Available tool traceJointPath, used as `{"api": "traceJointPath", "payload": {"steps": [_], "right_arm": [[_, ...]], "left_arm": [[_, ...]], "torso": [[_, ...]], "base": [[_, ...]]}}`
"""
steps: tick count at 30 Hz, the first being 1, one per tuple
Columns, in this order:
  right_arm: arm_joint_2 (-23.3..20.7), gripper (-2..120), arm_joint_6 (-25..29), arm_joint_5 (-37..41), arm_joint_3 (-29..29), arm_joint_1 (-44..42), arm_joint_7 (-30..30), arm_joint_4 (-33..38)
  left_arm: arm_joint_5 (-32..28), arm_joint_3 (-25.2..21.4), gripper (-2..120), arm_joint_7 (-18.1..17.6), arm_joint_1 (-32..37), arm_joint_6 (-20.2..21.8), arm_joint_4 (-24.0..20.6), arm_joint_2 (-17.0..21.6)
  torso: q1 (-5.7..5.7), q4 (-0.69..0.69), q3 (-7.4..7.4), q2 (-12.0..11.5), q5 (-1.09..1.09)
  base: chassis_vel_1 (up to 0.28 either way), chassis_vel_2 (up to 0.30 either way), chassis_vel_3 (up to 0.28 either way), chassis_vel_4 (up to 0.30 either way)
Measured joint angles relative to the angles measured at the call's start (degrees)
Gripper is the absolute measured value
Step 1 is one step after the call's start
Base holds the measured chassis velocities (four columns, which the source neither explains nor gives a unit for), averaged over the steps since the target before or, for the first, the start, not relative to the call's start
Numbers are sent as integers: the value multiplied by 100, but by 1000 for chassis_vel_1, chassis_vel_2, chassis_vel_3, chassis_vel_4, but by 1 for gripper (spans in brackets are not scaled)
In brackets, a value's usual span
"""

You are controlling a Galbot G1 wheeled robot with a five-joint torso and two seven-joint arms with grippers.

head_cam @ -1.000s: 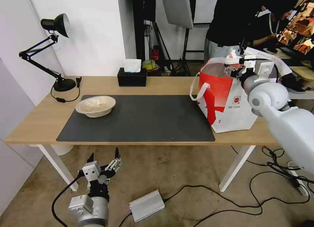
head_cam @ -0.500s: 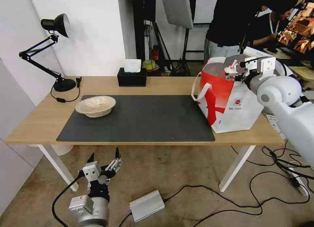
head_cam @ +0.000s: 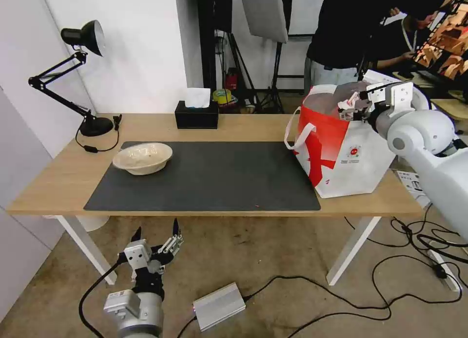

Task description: Pick up the trash from the table and place it into the takeout bag.

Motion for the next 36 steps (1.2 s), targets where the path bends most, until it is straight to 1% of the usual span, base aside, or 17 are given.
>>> {"api": "traceJointPath", "payload": {"steps": [13,31,33,35,36], "right_arm": [[-16,100,13,-17,-122,178,-179,-90],[17,100,26,-17,-74,166,-154,-46],[60,100,147,45,17,117,-126,-15],[88,100,481,113,43,67,-90,-8],[88,100,481,113,43,67,-90,-8]], "left_arm": [[-4,0,100,-3,-7,-2,10,-1],[-6,3,100,-5,-3,-11,-4,-2],[-7,1,100,-6,2,-13,-9,-2],[-8,-1,100,-6,5,-13,-14,-2],[-8,-1,100,-6,5,-13,-14,-2]], "torso": [[0,0,0,-1,0],[0,0,0,-1,0],[0,0,0,-1,0],[0,0,0,-1,-1],[0,0,0,-1,-1]], "base": [[0,0,0,0],[0,0,0,0],[0,0,0,0],[0,0,0,0],[0,0,0,0]]}}
